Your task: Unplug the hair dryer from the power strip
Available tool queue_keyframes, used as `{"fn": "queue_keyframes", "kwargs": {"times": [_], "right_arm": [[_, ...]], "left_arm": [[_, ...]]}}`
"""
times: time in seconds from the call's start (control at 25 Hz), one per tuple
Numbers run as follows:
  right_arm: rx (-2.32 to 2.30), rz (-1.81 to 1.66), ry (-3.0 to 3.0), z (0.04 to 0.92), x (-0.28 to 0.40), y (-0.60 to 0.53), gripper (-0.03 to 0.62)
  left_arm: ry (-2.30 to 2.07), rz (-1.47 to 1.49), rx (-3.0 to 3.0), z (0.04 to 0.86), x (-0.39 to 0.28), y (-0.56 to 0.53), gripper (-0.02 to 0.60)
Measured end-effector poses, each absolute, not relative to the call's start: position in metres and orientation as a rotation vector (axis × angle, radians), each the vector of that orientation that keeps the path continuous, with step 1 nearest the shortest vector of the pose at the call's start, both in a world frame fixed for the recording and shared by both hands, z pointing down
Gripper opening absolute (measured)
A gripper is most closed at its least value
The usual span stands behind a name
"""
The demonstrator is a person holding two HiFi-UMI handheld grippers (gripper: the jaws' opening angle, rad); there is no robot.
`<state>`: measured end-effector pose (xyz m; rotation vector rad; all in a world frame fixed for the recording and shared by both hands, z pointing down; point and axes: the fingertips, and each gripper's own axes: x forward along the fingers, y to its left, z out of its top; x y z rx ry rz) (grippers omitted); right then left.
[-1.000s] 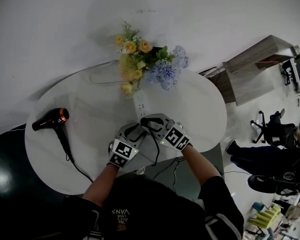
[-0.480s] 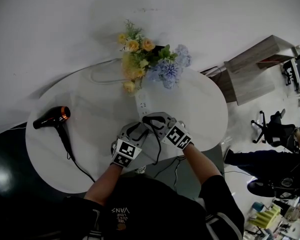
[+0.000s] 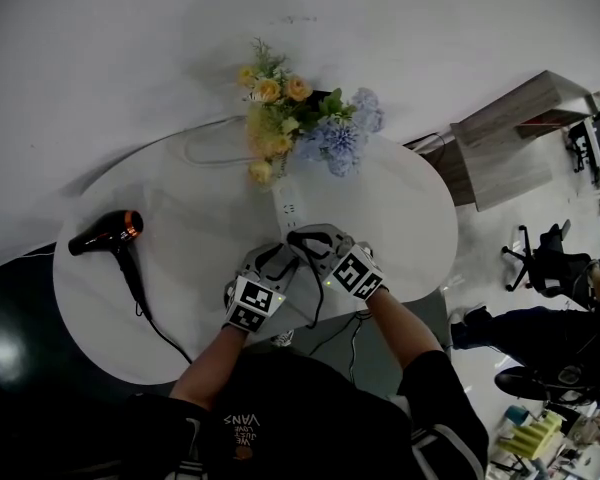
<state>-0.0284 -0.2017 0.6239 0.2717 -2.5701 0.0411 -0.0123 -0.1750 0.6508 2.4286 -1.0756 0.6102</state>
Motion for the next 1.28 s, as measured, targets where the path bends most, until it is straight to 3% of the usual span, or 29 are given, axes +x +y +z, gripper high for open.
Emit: {"fn": "queue_keyframes", "kwargs": {"times": [1.28], "right_arm": [[0.565,0.168,-2.582,0.597,0.011,-0.203,0.077]], "left_arm": [[-1.088,0.593,2.369,0.651,-0.009,-0.173,0.192]]}}
